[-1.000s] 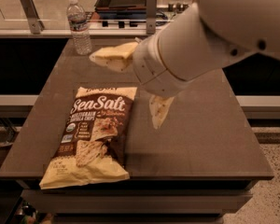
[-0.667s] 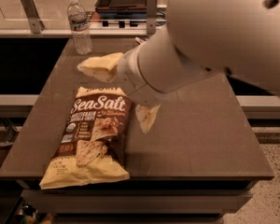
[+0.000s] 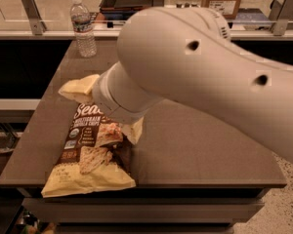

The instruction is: Move brown chip bag near water bottle

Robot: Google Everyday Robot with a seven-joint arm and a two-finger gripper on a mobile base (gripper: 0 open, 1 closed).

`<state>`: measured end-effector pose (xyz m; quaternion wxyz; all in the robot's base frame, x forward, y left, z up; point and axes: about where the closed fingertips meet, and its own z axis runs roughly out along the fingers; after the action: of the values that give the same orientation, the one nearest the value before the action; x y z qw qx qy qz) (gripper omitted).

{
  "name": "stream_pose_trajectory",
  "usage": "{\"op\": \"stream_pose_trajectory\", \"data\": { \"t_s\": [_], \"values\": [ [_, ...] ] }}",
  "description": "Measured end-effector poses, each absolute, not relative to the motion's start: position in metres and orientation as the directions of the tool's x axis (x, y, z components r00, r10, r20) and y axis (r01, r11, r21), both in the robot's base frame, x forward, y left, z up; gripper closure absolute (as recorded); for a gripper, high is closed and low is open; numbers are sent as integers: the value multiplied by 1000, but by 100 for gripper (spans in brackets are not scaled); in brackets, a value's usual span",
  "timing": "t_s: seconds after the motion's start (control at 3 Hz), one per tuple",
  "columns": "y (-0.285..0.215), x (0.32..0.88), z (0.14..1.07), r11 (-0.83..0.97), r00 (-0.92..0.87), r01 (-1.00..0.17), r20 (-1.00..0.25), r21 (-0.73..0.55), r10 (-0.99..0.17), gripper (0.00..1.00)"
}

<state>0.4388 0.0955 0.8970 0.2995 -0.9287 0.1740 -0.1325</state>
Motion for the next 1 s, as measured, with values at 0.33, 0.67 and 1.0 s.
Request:
{"op": "stream_pose_trajectory", "data": {
  "t_s": [0.33,0.67,1.0],
  "values": [
    [102,445,877,-825,924,-206,174,-526,-342,0],
    [100,447,854,-888,947,-179,171,-424,-273,0],
    [98,444,837,-929,964,-160,149,-333,-219,0]
  ]
}}
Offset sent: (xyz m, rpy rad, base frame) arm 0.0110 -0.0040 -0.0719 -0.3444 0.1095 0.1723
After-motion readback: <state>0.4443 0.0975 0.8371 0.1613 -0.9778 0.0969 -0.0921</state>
